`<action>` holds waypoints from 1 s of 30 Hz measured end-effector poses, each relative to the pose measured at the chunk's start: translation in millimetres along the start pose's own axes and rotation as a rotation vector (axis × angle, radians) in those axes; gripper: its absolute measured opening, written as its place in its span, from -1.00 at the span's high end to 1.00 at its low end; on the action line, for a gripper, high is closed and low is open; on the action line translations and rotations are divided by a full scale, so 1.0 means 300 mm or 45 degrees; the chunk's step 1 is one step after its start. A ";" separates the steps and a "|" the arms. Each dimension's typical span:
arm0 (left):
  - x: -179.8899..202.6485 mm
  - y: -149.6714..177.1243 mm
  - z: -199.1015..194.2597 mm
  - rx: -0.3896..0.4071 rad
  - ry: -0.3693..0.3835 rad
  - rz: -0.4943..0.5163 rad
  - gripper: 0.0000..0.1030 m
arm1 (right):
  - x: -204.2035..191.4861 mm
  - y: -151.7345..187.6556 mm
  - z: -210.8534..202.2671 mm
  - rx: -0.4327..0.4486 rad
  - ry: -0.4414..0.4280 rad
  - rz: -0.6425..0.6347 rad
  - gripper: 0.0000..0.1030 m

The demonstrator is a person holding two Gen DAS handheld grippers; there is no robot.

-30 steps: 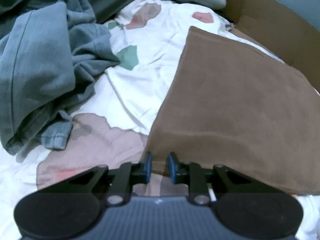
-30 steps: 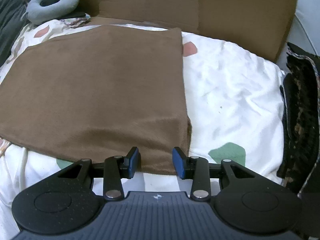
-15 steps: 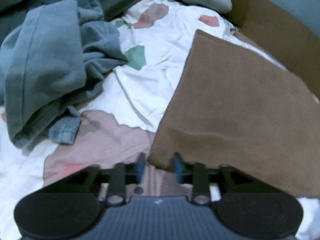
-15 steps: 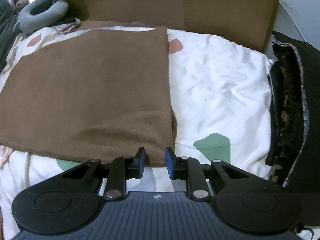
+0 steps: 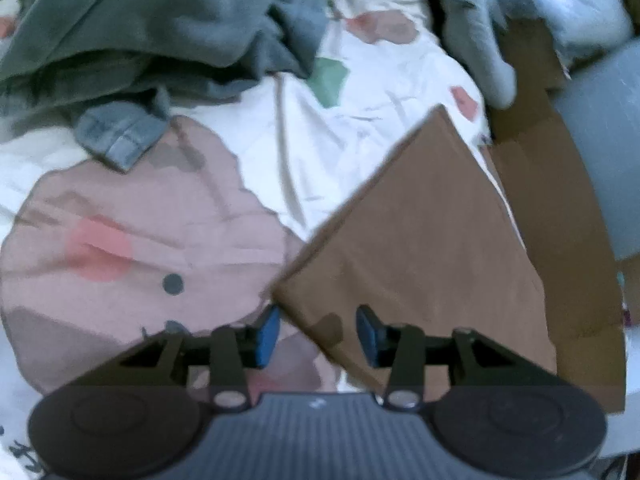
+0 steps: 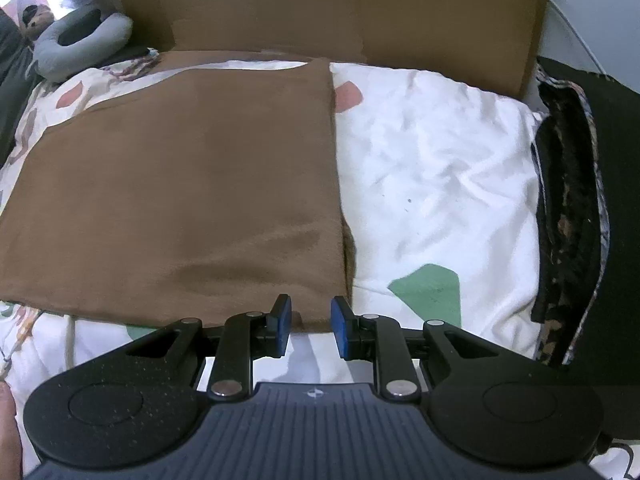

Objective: Fold clothes
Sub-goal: 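Move the left gripper to a corner of the folded brown shirt, then close the left gripper on the shirt corner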

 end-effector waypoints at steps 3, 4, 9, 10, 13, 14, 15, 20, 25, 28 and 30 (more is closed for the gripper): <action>-0.019 -0.016 0.015 0.034 0.019 -0.042 0.14 | -0.017 -0.014 -0.011 -0.016 -0.003 -0.027 0.46; -0.021 -0.019 0.016 0.047 0.033 -0.057 0.14 | -0.026 -0.022 -0.018 -0.020 -0.005 -0.047 0.46; -0.025 -0.018 0.016 0.074 0.129 -0.143 0.20 | -0.076 -0.082 -0.032 -0.021 -0.018 -0.116 0.46; -0.021 -0.014 0.014 0.069 0.159 -0.149 0.41 | -0.091 -0.093 -0.031 -0.022 -0.024 -0.134 0.46; -0.005 -0.007 0.005 0.071 0.212 -0.128 0.57 | -0.150 -0.119 -0.019 -0.045 -0.072 -0.160 0.46; -0.002 -0.007 0.003 0.078 0.222 -0.125 0.58 | -0.176 -0.129 -0.017 -0.057 -0.089 -0.174 0.46; 0.001 -0.008 0.001 0.084 0.234 -0.127 0.60 | -0.202 -0.139 -0.015 -0.069 -0.106 -0.190 0.46; 0.036 -0.021 -0.017 0.132 0.247 -0.070 0.66 | -0.332 -0.208 -0.007 -0.103 -0.166 -0.270 0.46; 0.051 -0.019 -0.016 0.148 0.202 0.036 0.53 | -0.461 -0.258 0.014 -0.137 -0.221 -0.321 0.46; 0.027 -0.013 0.011 0.133 0.124 0.071 0.52 | -0.536 -0.256 0.040 -0.179 -0.241 -0.336 0.46; 0.016 -0.011 0.018 0.134 0.125 0.082 0.52 | -0.587 -0.243 0.067 -0.204 -0.244 -0.336 0.46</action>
Point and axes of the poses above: each gripper's, at about its wrist camera, not at the fingertips, and z roughly the way its jaws point, x to its right, y to its underside, the point moved 9 cm from there along z, roughly the way its jaws point, and after that the axes turned 1 degree about z, right-handed, at the moved point
